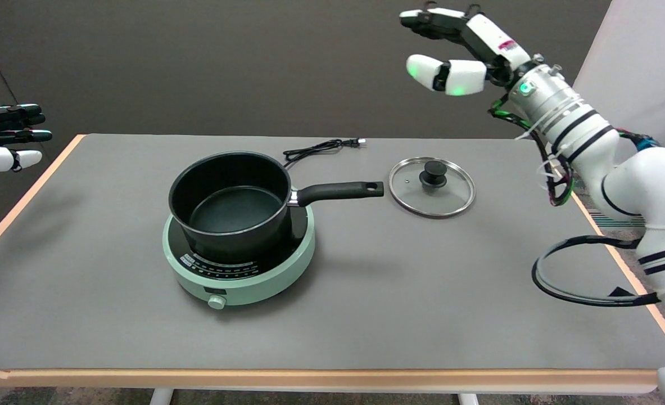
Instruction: Place the pot lid onto the table.
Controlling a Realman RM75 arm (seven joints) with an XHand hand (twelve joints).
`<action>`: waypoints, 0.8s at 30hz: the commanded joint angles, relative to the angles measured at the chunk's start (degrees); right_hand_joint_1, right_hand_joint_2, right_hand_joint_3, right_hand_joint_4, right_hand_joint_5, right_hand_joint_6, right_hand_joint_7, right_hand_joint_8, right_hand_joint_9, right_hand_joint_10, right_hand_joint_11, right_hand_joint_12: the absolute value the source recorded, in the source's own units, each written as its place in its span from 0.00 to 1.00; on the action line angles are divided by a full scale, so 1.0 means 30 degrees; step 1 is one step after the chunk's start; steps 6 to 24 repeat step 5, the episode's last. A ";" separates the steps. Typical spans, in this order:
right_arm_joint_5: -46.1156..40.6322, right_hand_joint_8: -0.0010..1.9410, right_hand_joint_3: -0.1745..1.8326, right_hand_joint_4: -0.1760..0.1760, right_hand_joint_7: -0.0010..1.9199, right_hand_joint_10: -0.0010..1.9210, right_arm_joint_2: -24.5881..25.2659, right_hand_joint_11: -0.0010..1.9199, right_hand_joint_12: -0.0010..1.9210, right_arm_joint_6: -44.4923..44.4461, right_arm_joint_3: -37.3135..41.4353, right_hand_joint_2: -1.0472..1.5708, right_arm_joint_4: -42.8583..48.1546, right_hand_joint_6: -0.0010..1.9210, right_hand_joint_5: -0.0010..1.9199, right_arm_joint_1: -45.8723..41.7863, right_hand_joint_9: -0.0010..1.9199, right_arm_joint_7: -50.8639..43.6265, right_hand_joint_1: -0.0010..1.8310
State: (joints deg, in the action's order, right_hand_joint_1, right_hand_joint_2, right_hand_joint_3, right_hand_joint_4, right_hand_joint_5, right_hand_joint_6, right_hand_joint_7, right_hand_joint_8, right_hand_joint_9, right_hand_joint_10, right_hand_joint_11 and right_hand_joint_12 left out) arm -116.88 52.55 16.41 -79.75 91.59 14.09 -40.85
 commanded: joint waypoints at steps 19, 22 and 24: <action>0.2542 0.08 0.53 0.79 0.24 0.12 0.1968 0.13 0.29 -0.2370 -0.6094 0.61 0.1594 0.10 0.24 0.3704 0.21 -0.0639 0.29; 0.2542 0.08 0.53 0.79 0.24 0.12 0.1968 0.13 0.29 -0.2370 -0.6094 0.61 0.1594 0.10 0.24 0.3704 0.21 -0.0639 0.29; 0.2542 0.08 0.53 0.79 0.24 0.12 0.1968 0.13 0.29 -0.2370 -0.6094 0.61 0.1594 0.10 0.24 0.3704 0.21 -0.0639 0.29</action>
